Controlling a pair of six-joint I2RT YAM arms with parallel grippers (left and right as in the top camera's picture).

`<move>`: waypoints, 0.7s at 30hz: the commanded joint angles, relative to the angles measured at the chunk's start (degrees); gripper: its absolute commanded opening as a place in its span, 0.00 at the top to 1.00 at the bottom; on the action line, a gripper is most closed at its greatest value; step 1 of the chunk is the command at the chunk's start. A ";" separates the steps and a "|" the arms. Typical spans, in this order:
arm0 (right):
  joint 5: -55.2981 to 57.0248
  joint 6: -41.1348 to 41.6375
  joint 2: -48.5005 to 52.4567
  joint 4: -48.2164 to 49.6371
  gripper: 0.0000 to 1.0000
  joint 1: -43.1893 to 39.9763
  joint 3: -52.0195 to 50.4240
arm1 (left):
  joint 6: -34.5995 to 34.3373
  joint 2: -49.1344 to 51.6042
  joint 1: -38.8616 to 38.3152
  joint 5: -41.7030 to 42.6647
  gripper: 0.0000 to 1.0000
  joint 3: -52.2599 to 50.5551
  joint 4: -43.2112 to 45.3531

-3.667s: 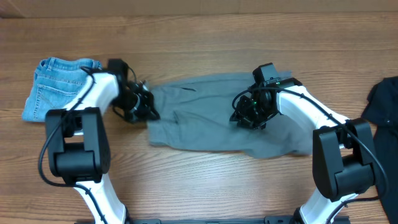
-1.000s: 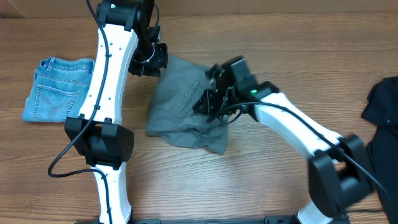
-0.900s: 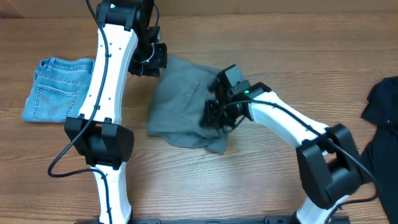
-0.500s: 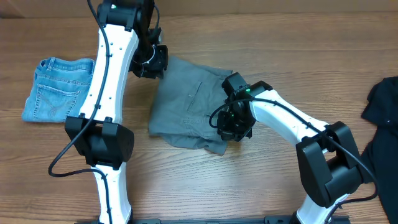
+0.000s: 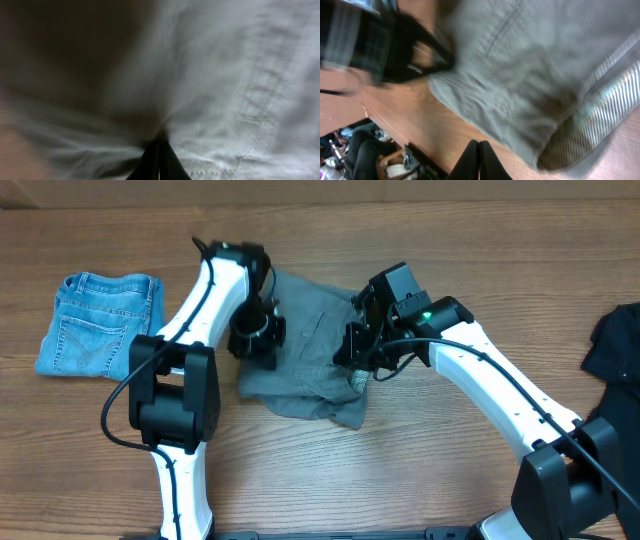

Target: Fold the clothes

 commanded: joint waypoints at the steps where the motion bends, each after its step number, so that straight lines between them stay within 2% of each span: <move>1: -0.94 0.15 0.90 2.86 0.96 1.01 -1.57 | -0.24 -0.79 -0.79 3.69 0.96 -6.16 3.54; 5: -0.92 5.35 5.31 5.20 0.96 2.80 -6.95 | -0.39 -0.79 -0.76 4.11 0.96 -11.65 7.67; 12: -1.16 15.45 10.95 3.10 0.96 2.51 -14.32 | -0.37 -0.79 -0.26 3.91 0.95 -11.61 8.44; 16: 0.22 15.50 11.08 0.61 0.96 1.03 -15.06 | -0.20 -0.81 0.85 3.93 0.91 -10.23 7.91; 21: -0.20 13.38 10.64 -3.02 0.96 -1.62 -14.51 | 2.05 -2.01 3.02 3.69 0.90 -6.38 3.91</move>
